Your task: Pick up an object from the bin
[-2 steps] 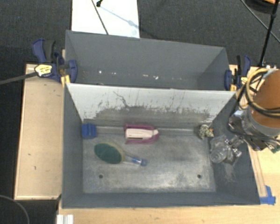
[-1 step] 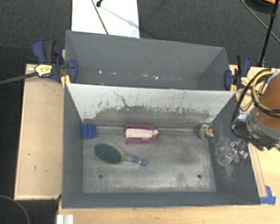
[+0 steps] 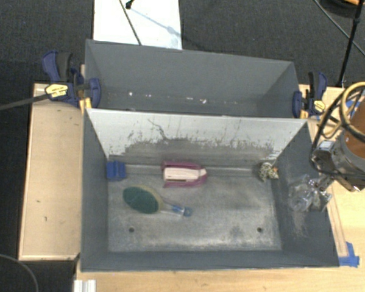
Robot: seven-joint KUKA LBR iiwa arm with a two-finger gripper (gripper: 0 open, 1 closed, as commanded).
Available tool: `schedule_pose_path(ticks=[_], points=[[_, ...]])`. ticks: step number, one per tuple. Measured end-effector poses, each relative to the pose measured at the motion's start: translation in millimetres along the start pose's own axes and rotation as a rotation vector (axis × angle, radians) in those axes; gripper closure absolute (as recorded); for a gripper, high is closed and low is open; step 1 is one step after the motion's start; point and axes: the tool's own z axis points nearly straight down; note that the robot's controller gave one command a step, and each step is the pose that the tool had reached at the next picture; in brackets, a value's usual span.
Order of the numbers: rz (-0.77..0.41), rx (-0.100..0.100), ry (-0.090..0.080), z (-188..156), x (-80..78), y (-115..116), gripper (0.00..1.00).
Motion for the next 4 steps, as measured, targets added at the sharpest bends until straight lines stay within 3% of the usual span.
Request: schedule_pose_path(ticks=[1,2,3,4], points=[[-0.001,-0.007,0.003,28.7,2.1,3.5,1.0],[0.074,-0.006,0.004,32.5,11.4,-4.5,1.0],[0.124,-0.007,0.004,30.4,21.4,6.8,1.0],[0.14,0.001,-0.001,-22.2,1.2,8.5,1.0]])
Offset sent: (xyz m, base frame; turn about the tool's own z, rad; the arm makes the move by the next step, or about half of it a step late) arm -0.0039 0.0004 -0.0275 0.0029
